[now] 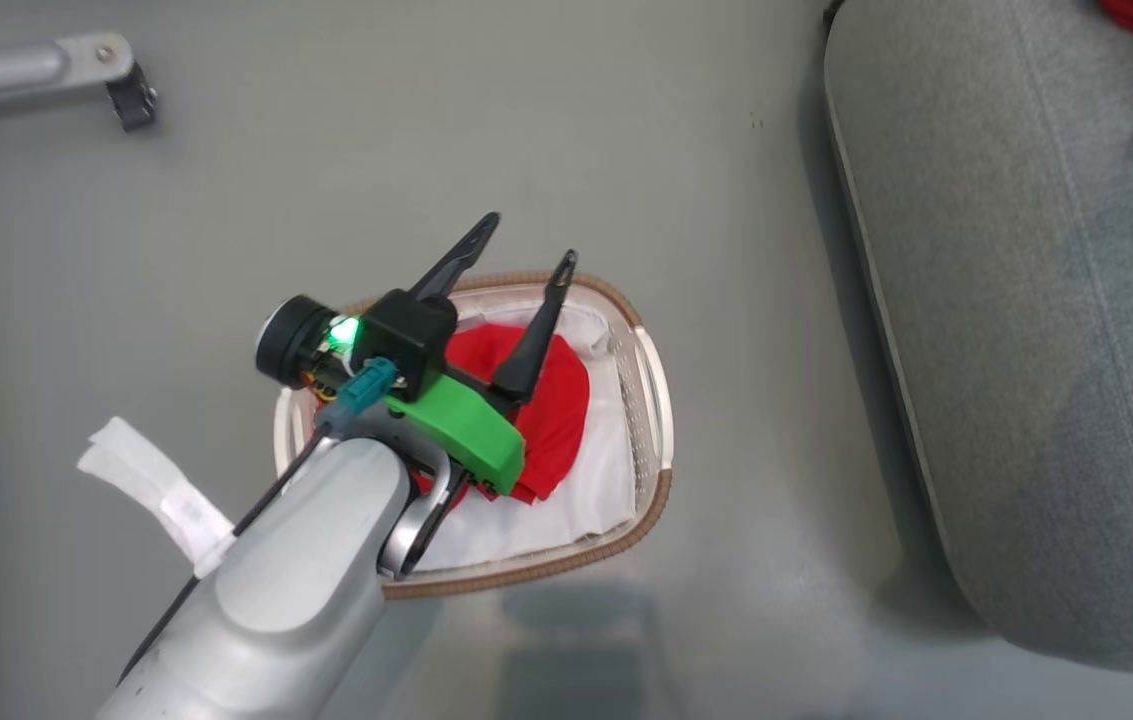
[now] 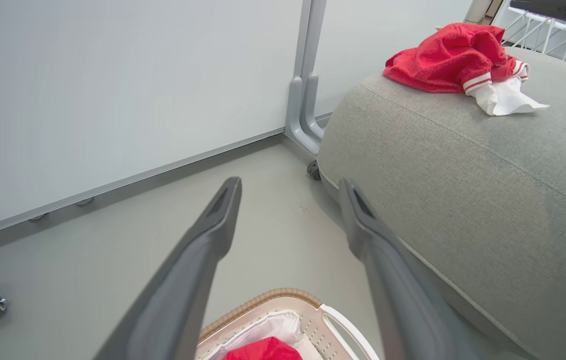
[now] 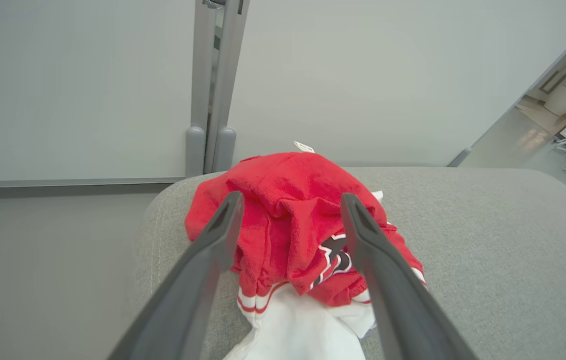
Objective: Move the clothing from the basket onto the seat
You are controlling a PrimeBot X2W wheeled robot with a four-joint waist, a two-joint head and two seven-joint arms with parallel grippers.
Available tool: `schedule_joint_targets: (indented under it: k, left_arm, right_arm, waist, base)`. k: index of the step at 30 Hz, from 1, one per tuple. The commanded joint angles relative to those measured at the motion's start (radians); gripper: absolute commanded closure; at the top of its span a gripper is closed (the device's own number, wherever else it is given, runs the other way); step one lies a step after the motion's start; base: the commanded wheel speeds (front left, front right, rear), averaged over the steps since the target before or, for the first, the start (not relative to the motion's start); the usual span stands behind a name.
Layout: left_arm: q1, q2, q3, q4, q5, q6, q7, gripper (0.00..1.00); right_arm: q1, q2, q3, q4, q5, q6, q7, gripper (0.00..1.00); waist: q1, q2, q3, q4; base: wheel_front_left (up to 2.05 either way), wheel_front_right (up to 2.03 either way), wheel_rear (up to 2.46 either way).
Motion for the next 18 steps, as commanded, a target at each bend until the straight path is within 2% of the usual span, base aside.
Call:
schedule_joint_targets:
  k: [1,8,12,18]
  left_arm:
    - [0.033,0.000,0.027,-0.001,-0.010,0.008,-0.005,0.00]
    - [0.158,0.006,0.153,-0.013,0.001,0.023,-0.005,0.00]
    - [0.234,-0.003,0.231,-0.020,0.009,0.031,-0.005,0.00]
    - [0.346,-0.019,0.345,-0.027,0.021,0.035,-0.005,0.00]
  right_arm:
    - [0.040,0.008,0.015,-0.008,-0.005,-0.001,-0.011,0.00]
    - [0.154,0.086,0.027,-0.044,0.006,-0.001,-0.075,0.00]
    - [0.243,0.157,0.013,-0.091,-0.007,-0.001,-0.105,0.00]
    - [0.392,0.274,-0.001,-0.223,-0.043,-0.001,-0.115,0.00]
  waist:
    - [0.0000,0.0000,-0.144,0.050]
    - [0.0000,0.0000,-0.249,0.101]
    - [0.0000,0.0000,-0.294,0.129]
    - [0.0000,0.0000,-0.347,0.152]
  base:
    - [0.00,0.00,0.00]
    - [0.00,0.00,0.00]
    - [0.00,0.00,0.00]
    - [0.00,0.00,0.00]
